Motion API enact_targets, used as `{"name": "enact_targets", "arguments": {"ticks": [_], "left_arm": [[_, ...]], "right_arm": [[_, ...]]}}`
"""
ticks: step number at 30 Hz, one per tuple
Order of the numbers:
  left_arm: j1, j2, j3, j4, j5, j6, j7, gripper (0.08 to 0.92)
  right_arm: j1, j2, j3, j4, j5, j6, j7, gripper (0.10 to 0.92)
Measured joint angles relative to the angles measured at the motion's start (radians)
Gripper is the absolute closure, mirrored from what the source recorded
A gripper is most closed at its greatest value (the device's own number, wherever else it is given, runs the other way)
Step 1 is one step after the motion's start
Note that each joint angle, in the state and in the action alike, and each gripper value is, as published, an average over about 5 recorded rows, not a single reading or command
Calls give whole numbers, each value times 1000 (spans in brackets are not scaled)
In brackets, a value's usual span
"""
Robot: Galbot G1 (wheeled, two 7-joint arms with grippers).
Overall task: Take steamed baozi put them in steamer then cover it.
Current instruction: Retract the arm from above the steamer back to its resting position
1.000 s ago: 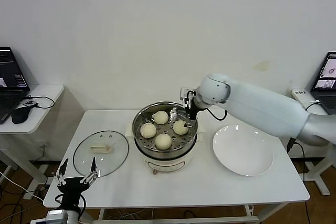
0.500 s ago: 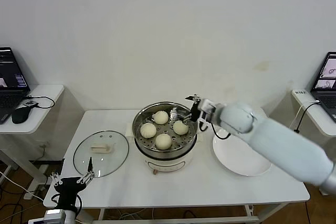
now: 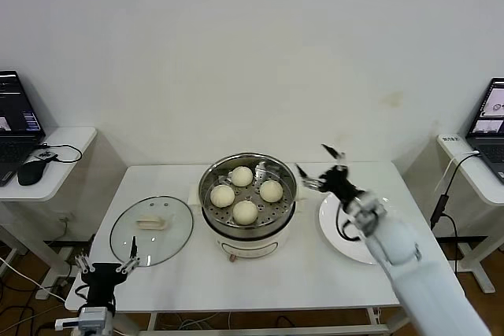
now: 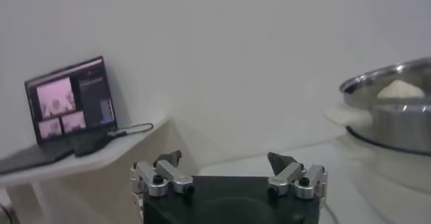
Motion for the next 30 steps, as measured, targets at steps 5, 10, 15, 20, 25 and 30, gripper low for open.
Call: {"name": "enact_targets", "arguments": {"ticks": [5, 10, 15, 20, 25, 30], "left_arm": [[-37, 36, -14, 76, 249, -30, -11, 177], [-76, 91, -6, 165, 490, -64, -22, 177], [-126, 149, 30, 258, 658, -94, -31, 177], [-193, 198, 81, 346, 758, -113, -34, 177], [-272, 233, 139, 430, 817, -123, -31, 177], [-350, 246, 196, 508, 856, -130, -26, 177]], "right_arm": [[-176, 102, 210, 49, -13, 63, -9, 203], [-310, 186, 374, 83, -22, 103, -6, 203], [-401, 250, 482, 111, -35, 130, -5, 203], [-468, 302, 557, 136, -45, 148, -5, 203], [-523, 344, 613, 157, -54, 163, -7, 203], [-567, 375, 656, 174, -58, 172, -8, 203]]}}
